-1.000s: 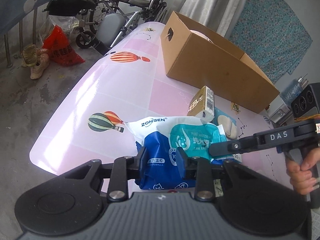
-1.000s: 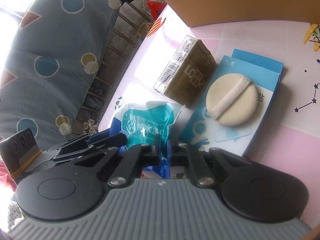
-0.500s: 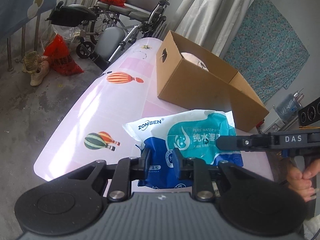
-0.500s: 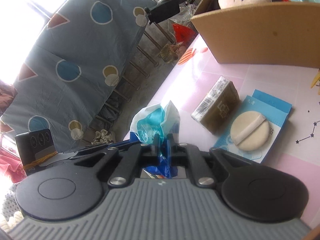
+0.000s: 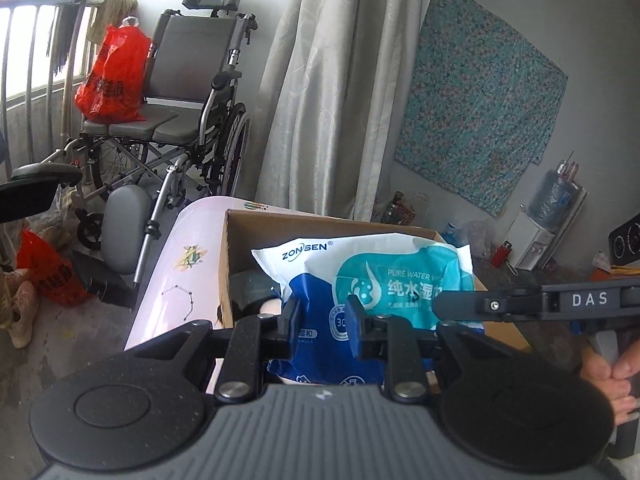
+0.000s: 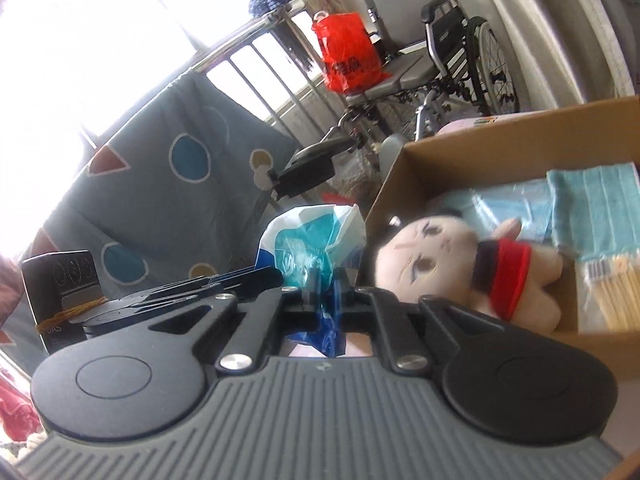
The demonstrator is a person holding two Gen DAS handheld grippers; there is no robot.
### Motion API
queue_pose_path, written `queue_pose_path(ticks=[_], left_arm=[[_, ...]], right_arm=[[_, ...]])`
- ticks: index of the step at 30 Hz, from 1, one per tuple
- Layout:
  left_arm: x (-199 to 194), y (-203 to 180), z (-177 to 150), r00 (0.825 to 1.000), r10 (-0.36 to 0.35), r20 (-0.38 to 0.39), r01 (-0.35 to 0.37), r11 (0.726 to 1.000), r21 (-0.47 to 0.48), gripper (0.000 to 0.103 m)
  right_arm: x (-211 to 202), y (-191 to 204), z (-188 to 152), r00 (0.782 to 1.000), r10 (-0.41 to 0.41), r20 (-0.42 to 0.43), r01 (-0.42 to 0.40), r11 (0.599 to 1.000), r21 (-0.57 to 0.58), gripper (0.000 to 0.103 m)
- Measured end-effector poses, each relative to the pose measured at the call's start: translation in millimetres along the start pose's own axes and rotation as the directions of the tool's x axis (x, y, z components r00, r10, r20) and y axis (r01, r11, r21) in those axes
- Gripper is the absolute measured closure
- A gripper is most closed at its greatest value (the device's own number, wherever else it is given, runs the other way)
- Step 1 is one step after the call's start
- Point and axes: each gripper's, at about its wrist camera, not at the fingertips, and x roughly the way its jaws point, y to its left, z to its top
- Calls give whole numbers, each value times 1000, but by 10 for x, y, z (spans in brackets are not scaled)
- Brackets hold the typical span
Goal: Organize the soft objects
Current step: 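Lift the wet-wipes pack and lower it into the box, then open both grippers and withdraw from the wet-wipes pack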
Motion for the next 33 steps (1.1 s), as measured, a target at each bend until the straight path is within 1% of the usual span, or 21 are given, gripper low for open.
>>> queue_pose_path(ticks=[1, 4, 8, 10, 12, 13, 14, 15, 16, 17, 18, 20, 23, 24, 26, 27, 28, 29, 30, 32, 33], left_arm=[[209, -14, 142, 1000, 8, -12, -8, 1000, 9, 79], [833, -70, 480, 995, 85, -42, -81, 992, 93, 79], [1625, 28, 696, 979, 163, -124, -148, 981, 127, 79], [2032, 109, 677, 955, 228, -192, -196, 965, 174, 86], [2355, 163, 584, 913, 302, -274, -243, 943, 229, 95], [2447, 177, 539, 904, 306, -299, -237, 940, 245, 95], [2504, 180, 509, 901, 296, -319, -222, 943, 247, 95], [2539, 194, 464, 888, 297, -351, -215, 943, 254, 95], [2566, 184, 435, 873, 309, -378, -216, 939, 267, 95], [2578, 167, 412, 864, 321, -389, -215, 932, 291, 95], [2554, 140, 392, 861, 339, -379, -222, 921, 320, 95], [2476, 108, 404, 869, 352, -348, -233, 911, 341, 95], [2349, 120, 511, 886, 325, -329, -233, 928, 290, 94], [2286, 118, 559, 895, 310, -320, -226, 935, 273, 90], [2116, 77, 626, 908, 307, -286, -233, 936, 265, 86], [2005, 41, 658, 912, 311, -267, -238, 932, 272, 85], [1888, 14, 685, 918, 309, -250, -238, 931, 277, 82], [1763, -13, 705, 923, 302, -237, -233, 932, 279, 80], [1613, -46, 719, 930, 288, -229, -221, 935, 277, 77], [1353, -95, 721, 938, 268, -222, -204, 940, 275, 74], [1181, -134, 690, 941, 257, -221, -192, 942, 276, 74]], right_arm=[[89, -127, 164, 1000, -13, 2, 13, 1000, 14, 99], [412, -597, 583, 999, -37, 2, 37, 995, 88, 99], [1006, -1170, 922, 994, -102, -38, 107, 984, 141, 99], [1400, -1447, 1050, 984, -128, -122, 145, 979, 142, 99], [1781, -1748, 1091, 966, -155, -209, 195, 963, 188, 99], [1954, -1849, 1085, 952, -180, -247, 230, 955, 187, 99], [2103, -1918, 1059, 940, -201, -275, 258, 948, 187, 99], [2249, -1924, 998, 924, -242, -297, 298, 941, 162, 99], [2356, -1939, 962, 923, -232, -308, 286, 948, 143, 99], [2419, -1957, 939, 928, -202, -312, 262, 951, 162, 99], [2475, -1955, 932, 931, -177, -320, 242, 955, 174, 99], [2536, -1907, 952, 927, -185, -326, 237, 963, 127, 98], [2526, -1780, 952, 922, -204, -328, 245, 965, 89, 95], [2526, -1747, 958, 922, -215, -323, 253, 964, 79, 94], [2503, -1679, 953, 911, -247, -330, 282, 958, 61, 85], [2469, -1628, 949, 901, -270, -339, 302, 952, 44, 68], [2424, -1580, 945, 895, -292, -338, 318, 948, 25, 62], [2385, -1543, 957, 891, -314, -329, 332, 943, -1, 58], [2296, -1483, 969, 886, -349, -306, 358, 933, -29, 58], [2099, -1383, 1006, 866, -431, -256, 432, 900, -54, 58], [1963, -1338, 1036, 867, -438, -237, 439, 897, -50, 58]])
